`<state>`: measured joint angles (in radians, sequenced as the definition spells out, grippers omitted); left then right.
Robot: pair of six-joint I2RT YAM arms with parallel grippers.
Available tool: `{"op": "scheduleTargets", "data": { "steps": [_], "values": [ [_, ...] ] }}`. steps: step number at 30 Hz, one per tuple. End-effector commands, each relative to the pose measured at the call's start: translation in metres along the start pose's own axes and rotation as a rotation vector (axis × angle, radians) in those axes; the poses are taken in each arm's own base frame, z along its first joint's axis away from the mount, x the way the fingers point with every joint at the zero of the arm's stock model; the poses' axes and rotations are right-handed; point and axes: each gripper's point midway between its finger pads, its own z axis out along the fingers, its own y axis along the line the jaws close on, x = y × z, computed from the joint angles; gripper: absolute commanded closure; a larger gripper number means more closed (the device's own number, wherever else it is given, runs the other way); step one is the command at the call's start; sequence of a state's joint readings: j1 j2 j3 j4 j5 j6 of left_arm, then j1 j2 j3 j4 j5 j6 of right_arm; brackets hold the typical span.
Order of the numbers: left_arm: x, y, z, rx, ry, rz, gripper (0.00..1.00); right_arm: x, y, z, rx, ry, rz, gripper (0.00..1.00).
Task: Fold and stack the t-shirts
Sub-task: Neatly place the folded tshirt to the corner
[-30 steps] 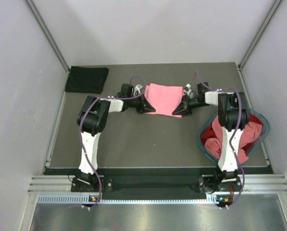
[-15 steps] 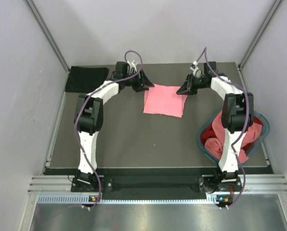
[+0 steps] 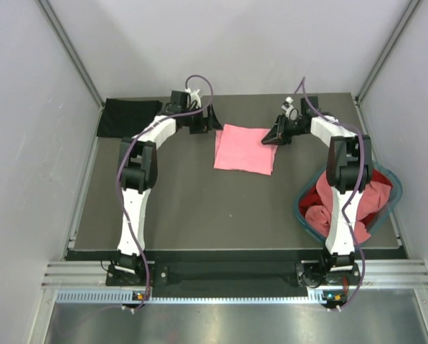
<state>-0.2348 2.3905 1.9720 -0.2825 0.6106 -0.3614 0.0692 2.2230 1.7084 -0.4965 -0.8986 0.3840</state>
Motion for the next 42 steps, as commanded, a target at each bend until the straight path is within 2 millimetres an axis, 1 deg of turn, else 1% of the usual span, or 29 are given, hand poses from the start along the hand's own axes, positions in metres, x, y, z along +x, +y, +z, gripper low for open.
{"op": "scheduleTargets", "data": {
  "steps": [1,2,4,5,9,13,15,17,21,24,25,27,28,30,31,32,33,34,35,36,37,38,39,40,41,42],
  "values": [
    [-0.004,0.0,0.006,0.012,-0.023,0.115,0.08,0.003,0.008,-0.002,-0.023,-0.009,-0.039,0.84],
    [-0.001,0.004,0.012,0.022,-0.021,0.108,0.1,0.009,0.003,0.0,-0.022,0.0,-0.028,0.84],
    [0.003,0.002,0.018,0.055,-0.016,0.076,0.12,0.01,0.002,0.001,-0.027,-0.004,-0.033,0.84],
    [0.008,0.003,0.025,0.062,-0.007,0.064,0.15,0.012,-0.001,0.002,-0.023,-0.002,-0.028,0.84],
    [0.02,0.009,0.036,0.049,0.018,0.025,0.23,0.011,-0.003,0.006,-0.031,-0.001,-0.017,0.84],
    [0.032,0.012,0.047,0.034,0.042,0.015,0.24,0.008,-0.002,0.007,-0.037,-0.007,-0.028,0.85],
    [0.039,0.004,0.056,0.065,0.065,-0.001,0.27,0.007,-0.002,0.007,-0.038,-0.007,-0.028,0.85],
    [0.047,-0.005,0.064,0.074,0.078,0.003,0.28,0.008,-0.003,0.007,-0.038,-0.006,-0.028,0.86],
    [0.057,-0.012,0.075,0.073,0.089,-0.029,0.32,0.008,-0.003,0.007,-0.04,-0.008,-0.027,0.86],
    [0.058,-0.012,0.079,0.06,0.08,-0.04,0.48,0.008,0.0,0.005,-0.042,-0.011,-0.032,0.86],
    [0.058,-0.011,0.081,0.056,0.077,-0.043,0.51,0.008,0.001,0.005,-0.042,-0.012,-0.033,0.86],
    [0.056,-0.007,0.082,0.032,0.065,-0.051,0.63,0.008,0.002,0.003,-0.041,-0.016,-0.035,0.86],
    [0.056,-0.006,0.083,0.027,0.062,-0.05,0.71,0.008,0.002,0.003,-0.041,-0.016,-0.035,0.86],
    [0.054,-0.005,0.082,0.017,0.055,-0.047,0.9,0.009,0.005,0.001,-0.04,-0.018,-0.034,0.86],
    [0.05,-0.006,0.081,0.015,0.048,-0.041,0.97,0.011,0.004,0.001,-0.036,-0.017,-0.029,0.86],
    [0.044,-0.009,0.079,0.013,0.038,-0.021,1.0,0.012,0.004,0.0,-0.027,-0.021,-0.026,0.87],
    [0.043,-0.01,0.077,0.004,0.044,-0.015,1.0,0.012,0.01,-0.004,-0.021,-0.029,-0.036,0.87],
    [0.032,-0.015,0.069,-0.003,0.024,0.003,1.0,0.018,0.01,-0.006,-0.004,-0.018,-0.016,0.87],
    [0.026,-0.018,0.064,-0.015,0.014,0.02,1.0,0.02,0.008,-0.008,0.03,-0.024,-0.018,0.87],
    [0.021,-0.018,0.058,-0.031,0.005,0.055,1.0,0.021,0.017,-0.016,0.047,-0.033,-0.031,0.87],
    [0.012,-0.022,0.044,-0.059,0.004,0.07,1.0,0.033,0.018,-0.02,0.082,-0.004,-0.006,0.87],
    [0.007,-0.016,0.037,-0.109,-0.003,0.106,1.0,0.036,0.016,-0.025,0.139,-0.011,-0.01,0.87],
    [0.003,-0.015,0.028,-0.134,-0.003,0.12,1.0,0.037,0.029,-0.036,0.154,-0.029,-0.033,0.87],
    [-0.005,-0.016,0.01,-0.165,0.0,0.127,1.0,0.052,0.03,-0.039,0.186,0.006,-0.009,0.87],
    [-0.01,-0.01,-0.001,-0.207,-0.002,0.172,1.0,0.058,0.036,-0.043,0.192,0.016,-0.014,0.86],
    [-0.015,-0.009,-0.01,-0.228,-0.005,0.201,1.0,0.066,0.051,-0.048,0.184,0.019,-0.046,0.86]
  ]
}}
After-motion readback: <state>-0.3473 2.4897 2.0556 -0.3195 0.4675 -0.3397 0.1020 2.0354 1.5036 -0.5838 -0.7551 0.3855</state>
